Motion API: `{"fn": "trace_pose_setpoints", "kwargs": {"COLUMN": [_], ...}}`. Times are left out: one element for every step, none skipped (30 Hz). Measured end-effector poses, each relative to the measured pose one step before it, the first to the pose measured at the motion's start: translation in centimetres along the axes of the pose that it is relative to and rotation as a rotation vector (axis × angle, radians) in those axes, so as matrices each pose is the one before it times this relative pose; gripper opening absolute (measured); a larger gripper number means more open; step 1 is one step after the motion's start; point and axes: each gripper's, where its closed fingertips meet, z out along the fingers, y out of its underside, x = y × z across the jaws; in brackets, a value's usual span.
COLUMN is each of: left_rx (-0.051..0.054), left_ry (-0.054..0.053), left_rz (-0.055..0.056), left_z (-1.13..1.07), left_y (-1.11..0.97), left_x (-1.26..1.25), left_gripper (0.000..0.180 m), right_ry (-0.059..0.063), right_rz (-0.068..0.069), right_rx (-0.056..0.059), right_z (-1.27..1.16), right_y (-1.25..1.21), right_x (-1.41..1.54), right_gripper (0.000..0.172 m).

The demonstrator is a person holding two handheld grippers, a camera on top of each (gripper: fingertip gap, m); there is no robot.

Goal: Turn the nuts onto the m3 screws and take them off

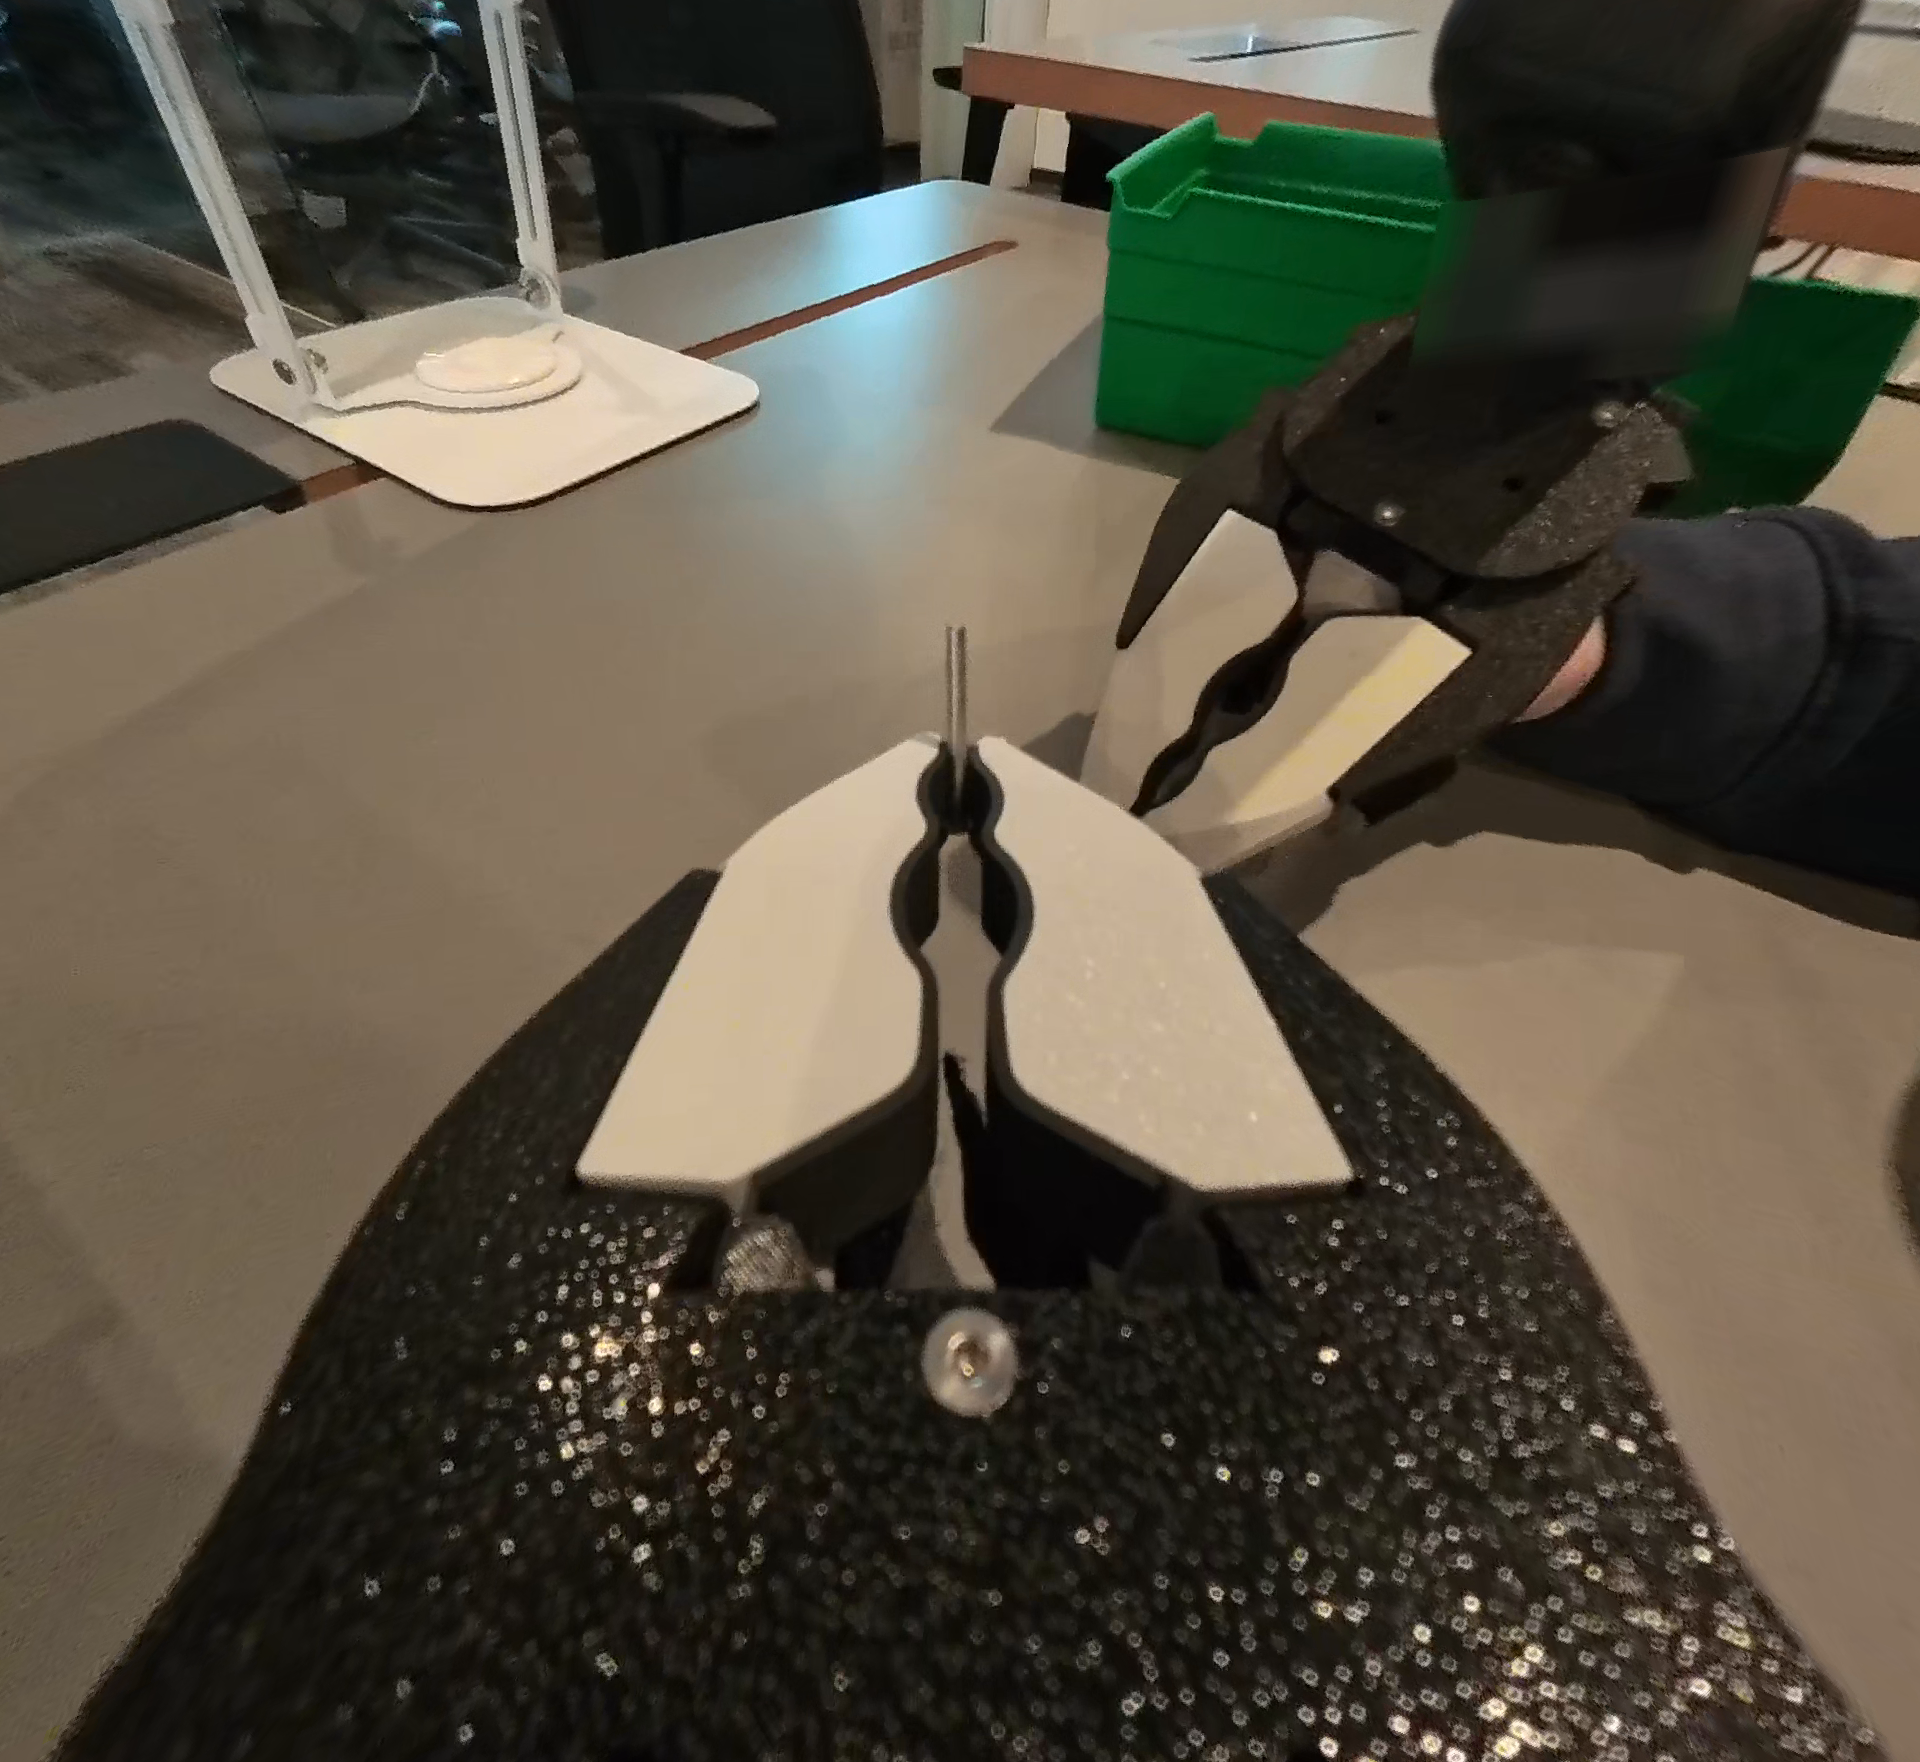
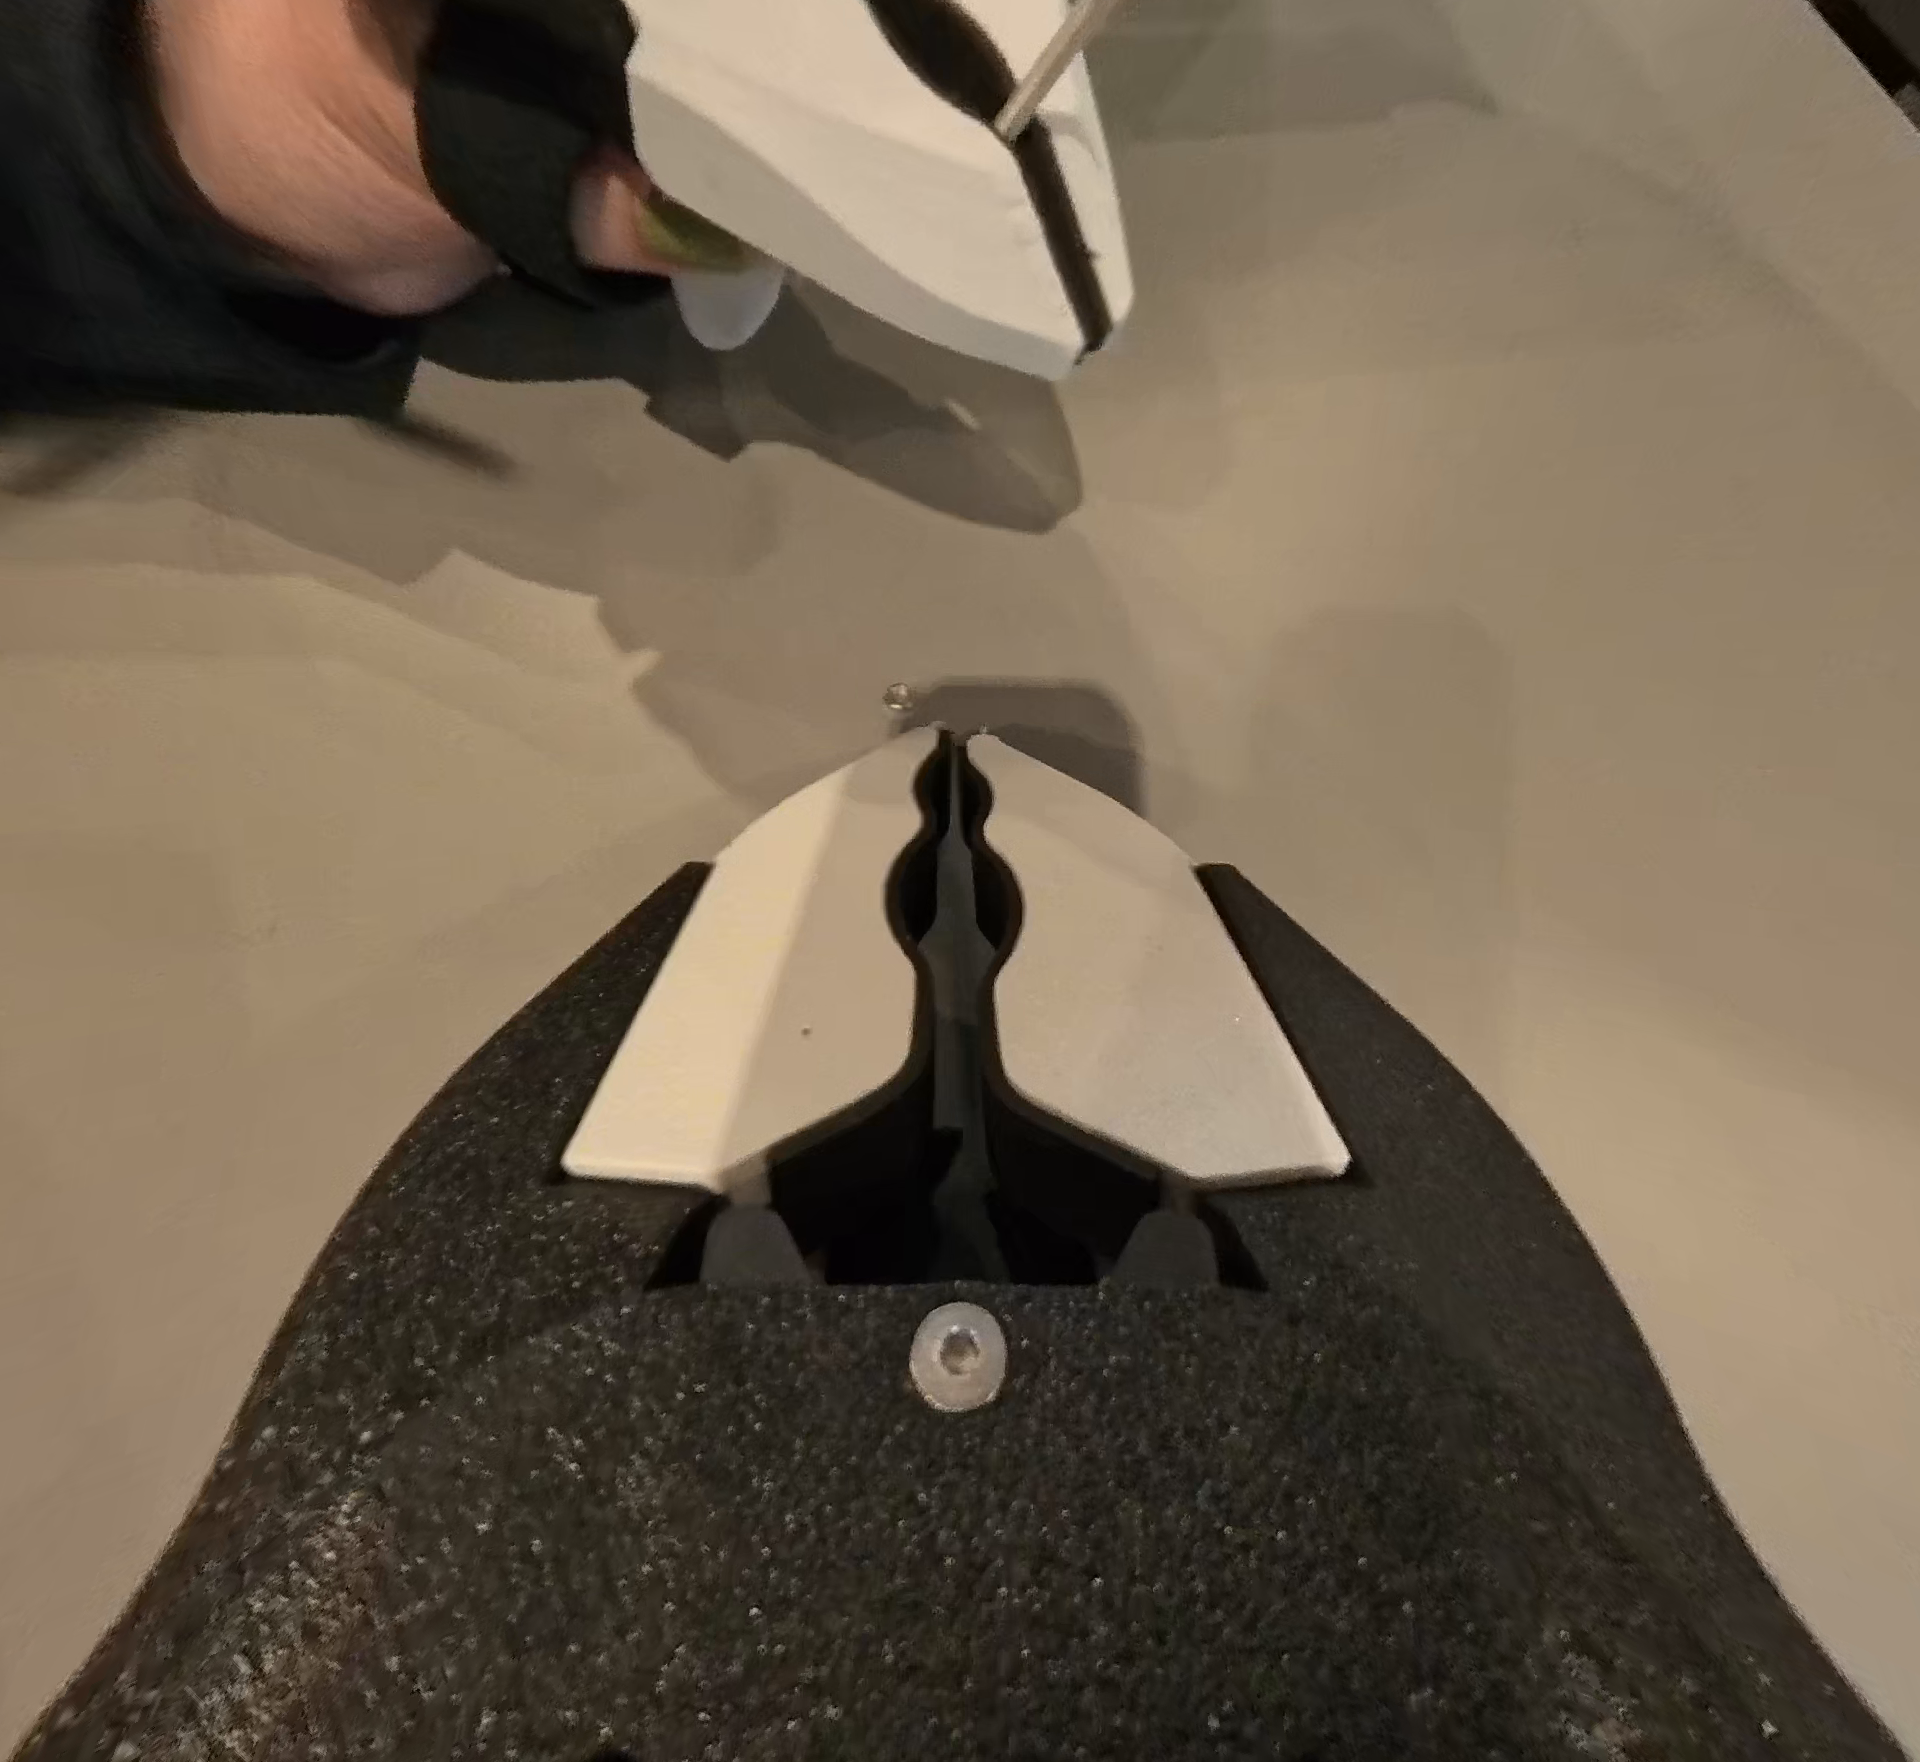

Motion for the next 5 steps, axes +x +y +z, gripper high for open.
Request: {"fn": "trace_pose_setpoints", "kwargs": {"left_rx": [0.0003,0.001,0.0012,0.0009,-0.0002], "left_ry": [-0.0007,-0.0005,0.0,0.0004,0.0014], "left_rz": [-0.0005,-0.002,-0.0024,-0.0021,-0.0011], "left_z": [0.008,-0.011,-0.01,-0.005,0.003], "left_y": [-0.006,-0.011,-0.014,-0.011,0.001], "left_x": [-0.013,-0.033,-0.023,-0.014,0.004], "left_gripper": [0.001,0.001,0.001,0.001,0.001], "right_ry": [-0.0106,-0.0109,-0.009,-0.0047,-0.0015], "right_rz": [0.0073,0.0038,-0.0009,-0.0039,-0.0063], "right_rx": [-0.0028,-0.0053,-0.0064,-0.0071,-0.0093], "right_z": [0.052,0.102,0.162,0.192,0.218], "right_y": [0.012,0.012,-0.005,-0.028,0.003], "right_x": [-0.111,-0.142,-0.134,-0.091,-0.035], "right_gripper": [0.005,0.006,0.007,0.007,0.007]}}
